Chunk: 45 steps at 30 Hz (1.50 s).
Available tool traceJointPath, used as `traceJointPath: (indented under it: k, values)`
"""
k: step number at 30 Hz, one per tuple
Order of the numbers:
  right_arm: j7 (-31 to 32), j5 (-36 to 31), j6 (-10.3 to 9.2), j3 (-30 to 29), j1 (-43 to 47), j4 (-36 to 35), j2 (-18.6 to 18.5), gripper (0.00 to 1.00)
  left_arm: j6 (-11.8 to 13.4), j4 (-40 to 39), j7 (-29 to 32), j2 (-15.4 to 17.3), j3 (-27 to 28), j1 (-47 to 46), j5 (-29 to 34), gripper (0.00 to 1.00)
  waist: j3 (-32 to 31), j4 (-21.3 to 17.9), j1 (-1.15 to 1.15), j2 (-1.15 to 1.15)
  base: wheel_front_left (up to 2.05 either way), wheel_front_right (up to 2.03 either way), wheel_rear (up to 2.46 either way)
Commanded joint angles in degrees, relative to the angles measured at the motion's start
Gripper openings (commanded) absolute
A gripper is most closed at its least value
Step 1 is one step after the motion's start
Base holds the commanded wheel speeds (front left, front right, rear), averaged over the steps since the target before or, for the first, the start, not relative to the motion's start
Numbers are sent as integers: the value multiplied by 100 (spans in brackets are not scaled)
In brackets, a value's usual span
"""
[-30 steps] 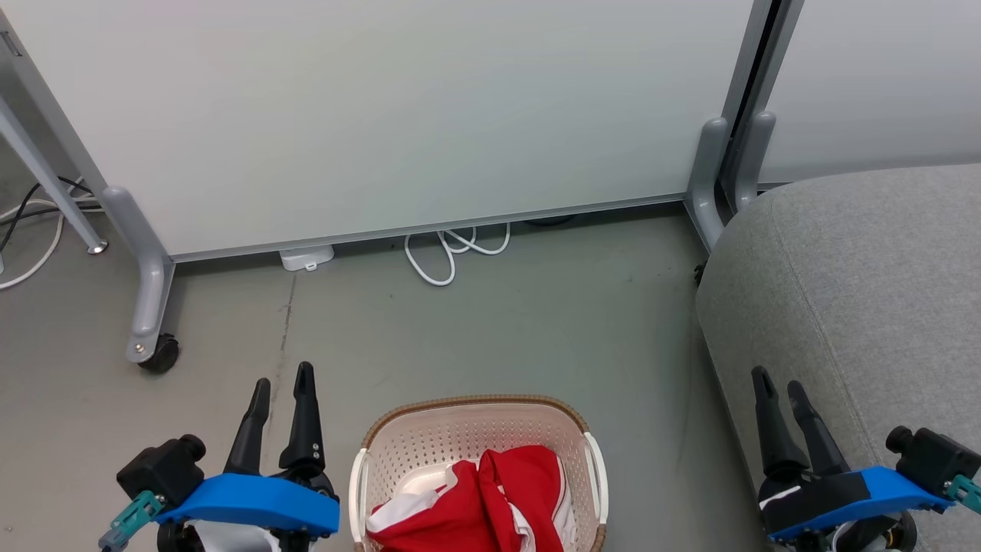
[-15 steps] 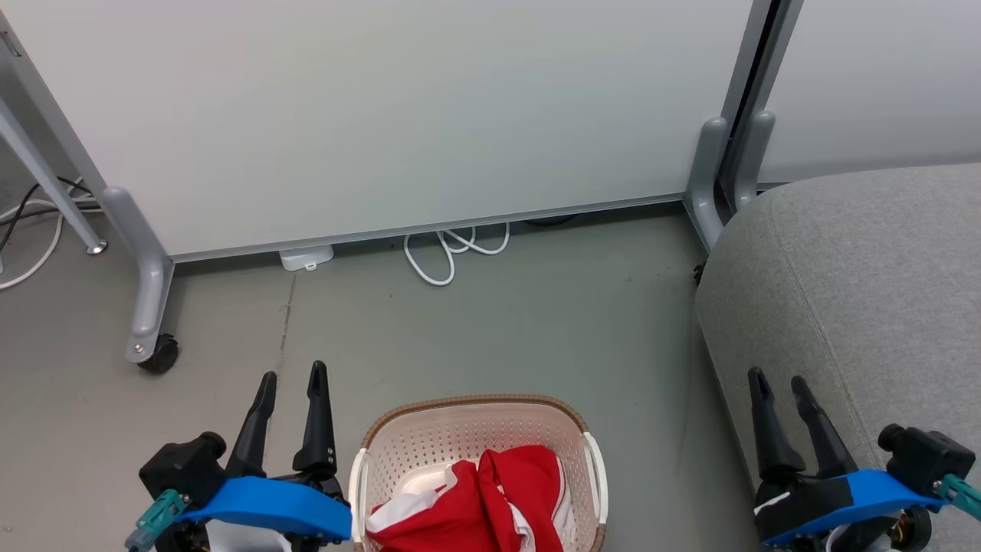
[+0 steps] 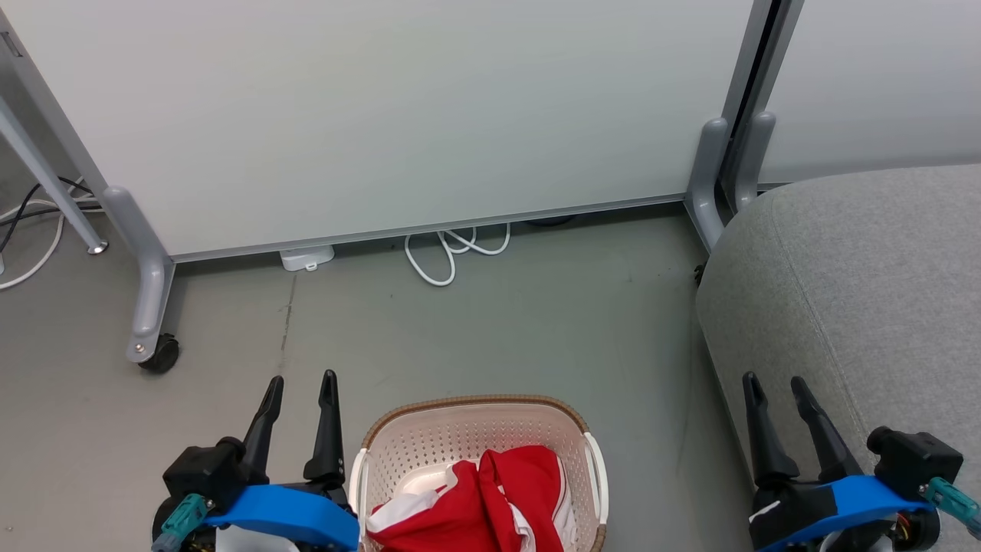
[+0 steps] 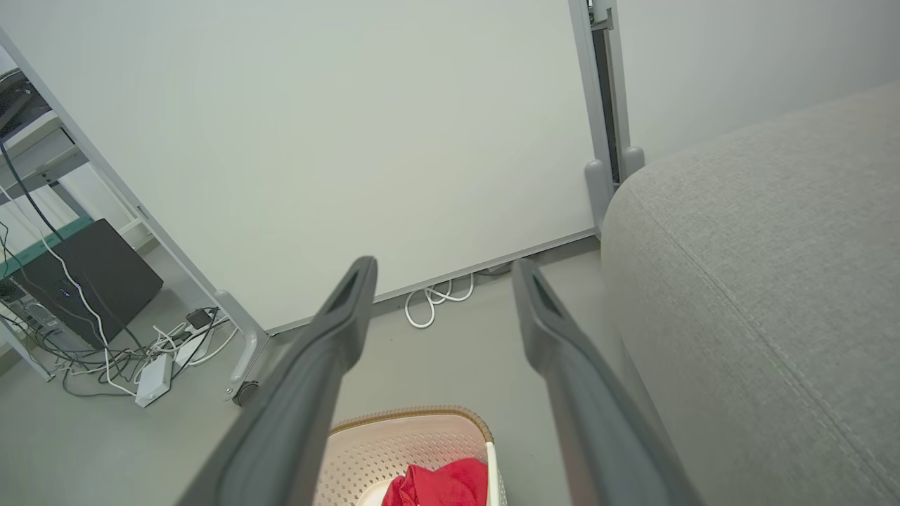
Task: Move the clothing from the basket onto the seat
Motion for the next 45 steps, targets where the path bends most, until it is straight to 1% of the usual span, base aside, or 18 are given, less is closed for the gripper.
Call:
traceJointPath:
  k: [1, 9, 18, 32, 45]
  values:
    - [-56, -130, 12, -4, 22, -35, -44, 100, -30, -2, -49, 26, -12, -118, 102, 100, 0, 5, 0, 0, 0, 0, 0]
    - [-97, -473, 12, 2, 33, -17, -46, 100, -47, 93, -143, 26, -49, -124, 329, 100, -1, 16, 0, 0, 0, 0, 0]
    - [-113, -890, 14, -62, 59, -3, -49, 100, -45, 145, -242, 27, -91, -126, 432, 100, 5, 11, 0, 0, 0, 0, 0]
    - [-219, -1418, 10, -48, 61, 41, -53, 100, 36, 219, -392, 29, -217, -153, 838, 100, 0, 23, 0, 0, 0, 0, 0]
    - [-241, -1358, 10, -64, 64, 60, -52, 100, 56, 274, -387, 28, -158, -143, 780, 100, -4, 23, 0, 0, 0, 0, 0]
